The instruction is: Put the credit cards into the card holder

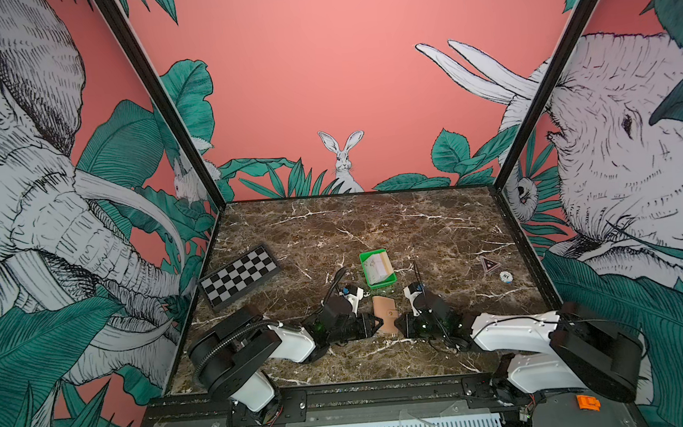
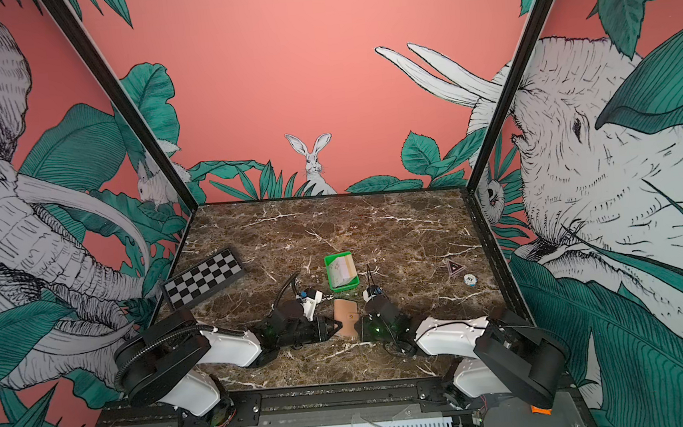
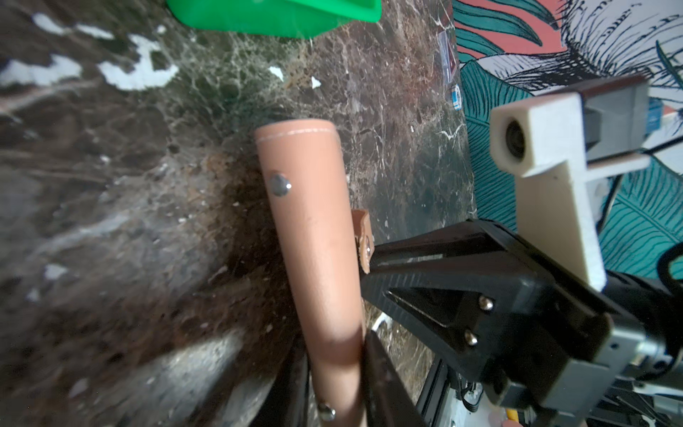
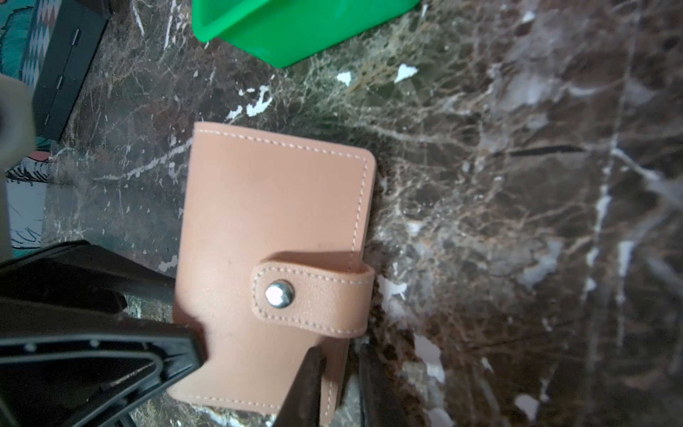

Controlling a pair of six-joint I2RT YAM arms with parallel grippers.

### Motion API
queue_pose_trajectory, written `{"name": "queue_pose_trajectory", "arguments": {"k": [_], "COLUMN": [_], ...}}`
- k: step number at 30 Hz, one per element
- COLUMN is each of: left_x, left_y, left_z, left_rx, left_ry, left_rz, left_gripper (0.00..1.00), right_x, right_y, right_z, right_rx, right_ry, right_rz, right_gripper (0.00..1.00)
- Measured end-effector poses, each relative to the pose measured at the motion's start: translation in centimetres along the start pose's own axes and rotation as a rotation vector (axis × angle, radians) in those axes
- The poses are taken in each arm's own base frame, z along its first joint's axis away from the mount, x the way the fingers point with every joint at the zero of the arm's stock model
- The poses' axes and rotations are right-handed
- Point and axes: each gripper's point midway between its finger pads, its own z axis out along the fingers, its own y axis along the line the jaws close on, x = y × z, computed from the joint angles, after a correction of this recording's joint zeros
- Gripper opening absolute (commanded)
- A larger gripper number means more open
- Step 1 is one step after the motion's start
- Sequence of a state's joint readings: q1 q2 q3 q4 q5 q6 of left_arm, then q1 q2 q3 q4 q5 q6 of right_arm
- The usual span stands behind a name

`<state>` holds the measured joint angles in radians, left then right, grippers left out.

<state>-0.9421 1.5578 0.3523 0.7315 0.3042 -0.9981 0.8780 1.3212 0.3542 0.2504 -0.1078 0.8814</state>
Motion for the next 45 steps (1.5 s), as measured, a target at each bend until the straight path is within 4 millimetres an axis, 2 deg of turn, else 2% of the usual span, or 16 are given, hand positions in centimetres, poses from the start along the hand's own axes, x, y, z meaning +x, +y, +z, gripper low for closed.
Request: {"name": "queue_pose_trajectory", "arguments": {"k": [14, 21, 30, 35, 40, 45], "left_x": [0.0, 0.2, 0.2, -0.4, -0.7, -0.8], "left_y": [0.1, 0.1, -1.8, -2.7, -2.5, -2.1], "left_z": [0.0, -0.2, -1.2, -2.2, -2.8, -2.9], "left_rx": [-0.006, -0.021, -0.063, -0.092, -0.142, -0.178], "left_ry": [0.001, 0.005, 0.006, -0.016, -0.027, -0.025], "left_rz": [0.013, 0.033, 0.137, 0.182, 0.213, 0.226], "left_gripper": [0.07, 0.04, 0.02, 0.02, 0.02, 0.02], "right_x": [0.2, 0.2, -3.0, -3.9, -4.2, -4.3], "right_y": [-0.4, -0.4, 2.7, 3.6, 4.0, 5.1], "right_z": [-0.5, -1.4, -4.7, -6.0, -6.6, -6.1], "right_rx": [0.027, 0.040, 0.024, 0.047, 0.073, 0.079], "right_ry": [0.004, 0.010, -0.057, -0.057, -0.031, 0.009], "right_rz": [-0.017, -0.024, -0.043, -0.040, -0.026, -0.030], "right_gripper": [0.20, 0.21, 0.24, 0.26, 0.29, 0.31]}}
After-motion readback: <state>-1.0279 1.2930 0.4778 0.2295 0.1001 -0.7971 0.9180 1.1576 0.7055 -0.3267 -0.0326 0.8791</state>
